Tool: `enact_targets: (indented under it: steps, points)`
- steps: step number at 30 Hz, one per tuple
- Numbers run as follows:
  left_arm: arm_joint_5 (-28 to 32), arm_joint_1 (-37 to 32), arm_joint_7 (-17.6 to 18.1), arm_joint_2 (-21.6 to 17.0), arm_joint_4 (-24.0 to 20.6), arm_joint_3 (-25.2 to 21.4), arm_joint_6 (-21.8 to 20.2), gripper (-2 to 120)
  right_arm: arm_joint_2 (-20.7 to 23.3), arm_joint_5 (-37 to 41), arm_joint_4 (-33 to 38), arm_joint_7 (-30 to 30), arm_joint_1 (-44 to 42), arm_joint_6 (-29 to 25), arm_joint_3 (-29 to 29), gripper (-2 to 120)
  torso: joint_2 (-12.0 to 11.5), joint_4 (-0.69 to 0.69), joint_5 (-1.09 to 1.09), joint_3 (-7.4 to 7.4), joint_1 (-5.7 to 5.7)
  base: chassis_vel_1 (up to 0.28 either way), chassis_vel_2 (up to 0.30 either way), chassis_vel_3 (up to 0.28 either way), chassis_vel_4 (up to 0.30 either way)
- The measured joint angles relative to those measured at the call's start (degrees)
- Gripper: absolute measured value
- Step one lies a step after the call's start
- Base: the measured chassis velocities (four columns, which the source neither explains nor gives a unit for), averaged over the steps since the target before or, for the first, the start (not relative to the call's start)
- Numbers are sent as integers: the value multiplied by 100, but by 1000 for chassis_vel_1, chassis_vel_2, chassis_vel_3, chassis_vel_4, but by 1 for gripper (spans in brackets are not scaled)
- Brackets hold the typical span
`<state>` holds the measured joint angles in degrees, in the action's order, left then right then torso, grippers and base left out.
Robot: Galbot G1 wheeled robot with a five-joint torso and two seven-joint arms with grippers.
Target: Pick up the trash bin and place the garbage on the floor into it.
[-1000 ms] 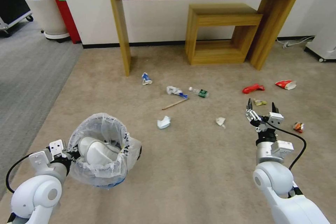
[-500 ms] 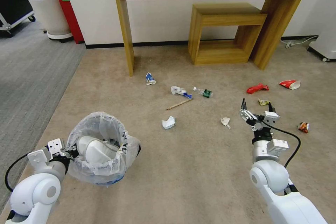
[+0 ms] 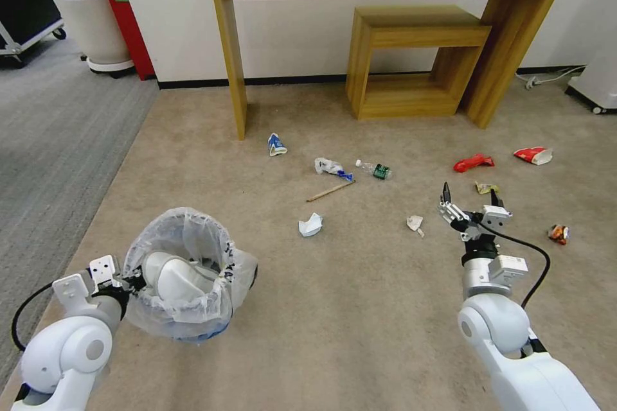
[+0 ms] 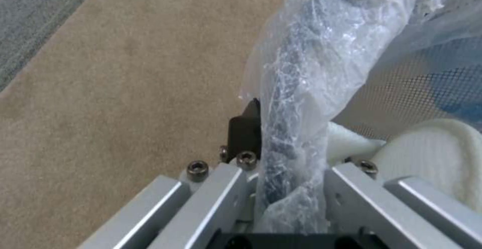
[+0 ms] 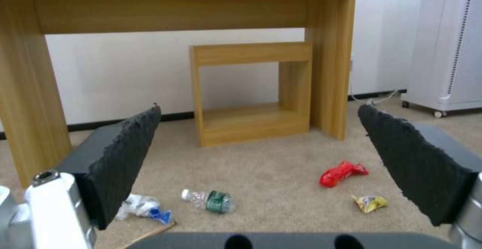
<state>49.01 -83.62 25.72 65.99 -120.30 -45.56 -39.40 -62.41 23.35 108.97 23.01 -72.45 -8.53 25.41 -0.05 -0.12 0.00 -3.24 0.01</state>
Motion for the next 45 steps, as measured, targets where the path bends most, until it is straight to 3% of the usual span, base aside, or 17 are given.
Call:
enact_targets:
  steps: [13,45]
  points:
    - [212,-179,-61,-333,-70,-144,-188,1,-18,-25,174,-16,-182,13,95,100,0,0,0,0,0,0,0,0,0]
    - [349,-216,81,-241,71,-452,-191,1,-33,-33,313,123,-299,205,149,99,0,0,0,1,0,0,0,0,0]
